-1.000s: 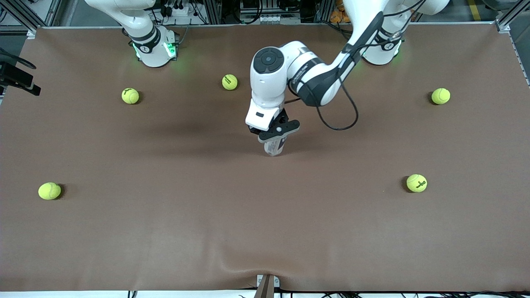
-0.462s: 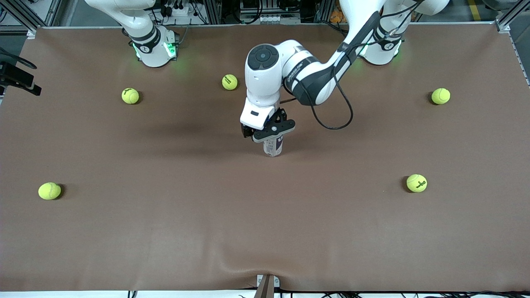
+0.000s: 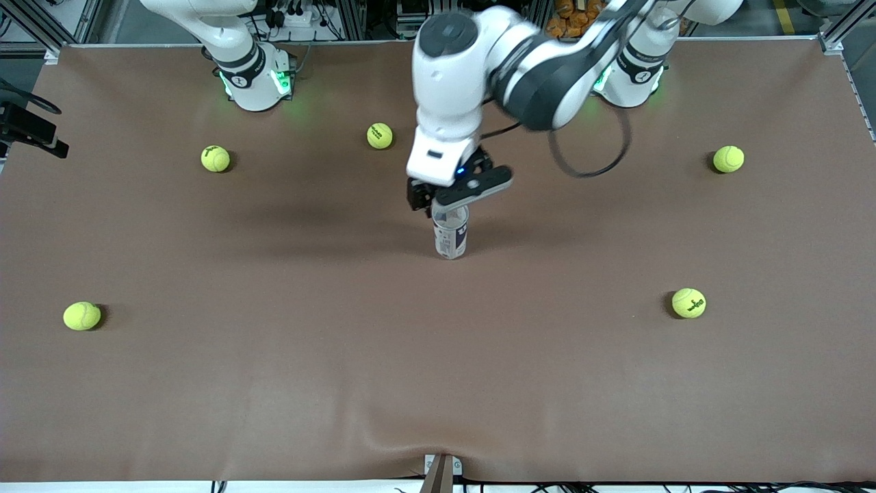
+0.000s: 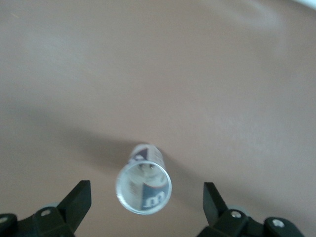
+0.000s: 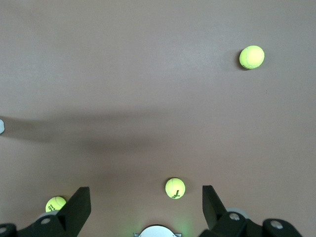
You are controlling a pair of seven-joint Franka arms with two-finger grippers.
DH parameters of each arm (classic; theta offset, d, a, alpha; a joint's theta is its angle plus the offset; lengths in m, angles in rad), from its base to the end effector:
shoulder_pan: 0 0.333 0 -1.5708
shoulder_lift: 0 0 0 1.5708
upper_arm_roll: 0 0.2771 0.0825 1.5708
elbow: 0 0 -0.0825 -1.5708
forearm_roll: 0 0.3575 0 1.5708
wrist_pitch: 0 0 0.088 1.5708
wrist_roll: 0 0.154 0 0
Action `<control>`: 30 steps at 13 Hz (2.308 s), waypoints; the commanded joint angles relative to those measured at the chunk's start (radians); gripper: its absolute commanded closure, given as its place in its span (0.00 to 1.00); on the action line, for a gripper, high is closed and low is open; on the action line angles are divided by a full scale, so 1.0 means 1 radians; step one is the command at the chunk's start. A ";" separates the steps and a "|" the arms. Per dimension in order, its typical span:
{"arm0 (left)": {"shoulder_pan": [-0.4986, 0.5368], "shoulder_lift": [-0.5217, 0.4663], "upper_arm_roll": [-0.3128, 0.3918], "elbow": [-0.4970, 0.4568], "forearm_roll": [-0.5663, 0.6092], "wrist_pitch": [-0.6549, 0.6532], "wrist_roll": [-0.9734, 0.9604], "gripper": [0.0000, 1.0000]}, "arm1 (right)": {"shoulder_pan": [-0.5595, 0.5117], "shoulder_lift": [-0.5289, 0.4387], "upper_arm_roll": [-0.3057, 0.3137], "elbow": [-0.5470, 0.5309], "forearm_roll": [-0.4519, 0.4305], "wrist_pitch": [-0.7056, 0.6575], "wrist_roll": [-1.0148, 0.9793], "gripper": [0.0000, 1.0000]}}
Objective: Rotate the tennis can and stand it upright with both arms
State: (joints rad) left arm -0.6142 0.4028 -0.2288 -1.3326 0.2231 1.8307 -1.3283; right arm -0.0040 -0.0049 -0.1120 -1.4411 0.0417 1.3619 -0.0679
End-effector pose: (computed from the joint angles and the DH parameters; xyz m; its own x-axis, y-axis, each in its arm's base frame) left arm 0.4702 -0.4539 0.4398 0.8826 0.4450 0.1519 0.4397 -0.8955 0.0684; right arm 0.4981 -0.0511 0.5803 0.9967 -0.0392 -0.0711 -0.0426 -0.9980 -0.0468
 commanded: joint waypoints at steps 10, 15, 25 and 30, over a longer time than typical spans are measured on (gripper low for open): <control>0.434 -0.366 -0.004 -0.049 -0.094 -0.427 0.737 0.00 | -0.001 0.000 0.000 0.007 0.010 -0.001 -0.009 0.00; 0.597 -0.453 -0.001 -0.182 -0.186 -0.362 0.911 0.00 | -0.001 0.000 0.000 0.007 0.010 -0.001 -0.009 0.00; 0.672 -0.487 0.000 -0.238 -0.186 -0.320 1.077 0.00 | 0.001 0.000 0.000 0.007 0.010 -0.001 -0.009 0.00; 0.711 -0.493 0.003 -0.237 -0.188 -0.338 1.138 0.00 | 0.001 0.000 0.000 0.005 0.009 -0.001 -0.009 0.00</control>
State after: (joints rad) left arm 0.0622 -0.0612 -0.2209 -1.5480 0.0532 1.5004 -0.2396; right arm -0.0036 -0.0049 -0.1109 -1.4411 0.0417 1.3621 -0.0681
